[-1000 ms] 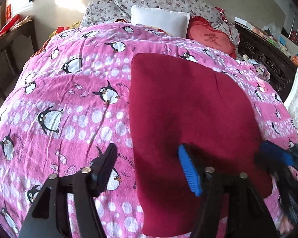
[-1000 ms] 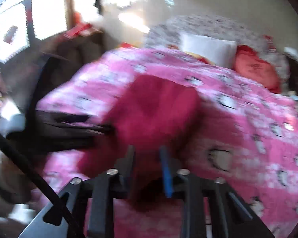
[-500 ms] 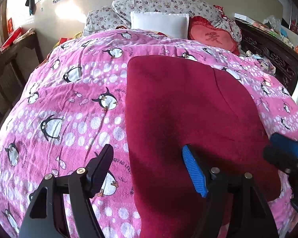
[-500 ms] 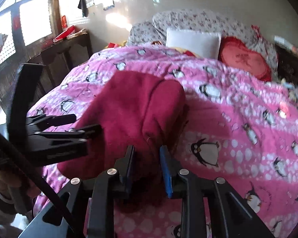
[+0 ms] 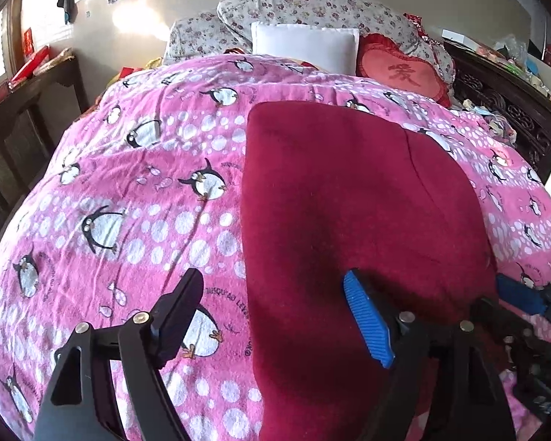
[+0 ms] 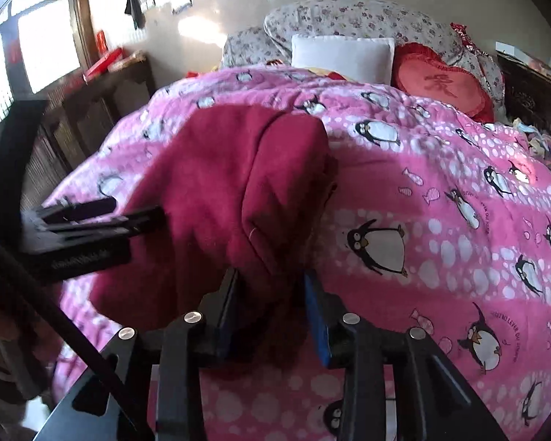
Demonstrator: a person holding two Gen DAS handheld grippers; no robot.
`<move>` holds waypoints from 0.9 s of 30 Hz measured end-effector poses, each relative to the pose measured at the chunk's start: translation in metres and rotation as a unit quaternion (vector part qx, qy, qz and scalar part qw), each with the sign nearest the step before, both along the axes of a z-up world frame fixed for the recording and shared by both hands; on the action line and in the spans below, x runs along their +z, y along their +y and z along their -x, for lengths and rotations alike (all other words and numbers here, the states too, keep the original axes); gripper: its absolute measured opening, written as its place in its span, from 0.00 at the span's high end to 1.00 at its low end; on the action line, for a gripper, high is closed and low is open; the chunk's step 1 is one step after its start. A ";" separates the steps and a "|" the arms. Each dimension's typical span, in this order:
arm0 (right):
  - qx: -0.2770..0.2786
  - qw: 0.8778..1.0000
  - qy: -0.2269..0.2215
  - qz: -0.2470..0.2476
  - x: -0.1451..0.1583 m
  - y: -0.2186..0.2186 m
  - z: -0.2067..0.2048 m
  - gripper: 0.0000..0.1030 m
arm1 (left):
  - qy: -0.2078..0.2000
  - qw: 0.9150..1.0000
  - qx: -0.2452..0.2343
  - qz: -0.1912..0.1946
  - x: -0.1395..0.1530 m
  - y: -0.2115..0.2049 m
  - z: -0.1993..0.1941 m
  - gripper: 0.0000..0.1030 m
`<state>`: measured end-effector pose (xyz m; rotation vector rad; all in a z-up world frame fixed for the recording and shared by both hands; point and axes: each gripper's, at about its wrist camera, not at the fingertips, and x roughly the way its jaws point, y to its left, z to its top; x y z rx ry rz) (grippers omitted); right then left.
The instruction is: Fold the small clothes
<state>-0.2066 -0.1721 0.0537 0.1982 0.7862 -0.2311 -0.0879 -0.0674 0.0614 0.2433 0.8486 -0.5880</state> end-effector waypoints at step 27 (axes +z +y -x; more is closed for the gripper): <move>-0.075 0.992 -0.090 0.045 0.059 0.032 0.023 0.12 | -0.082 0.995 0.044 0.029 0.051 0.037 0.039 0.20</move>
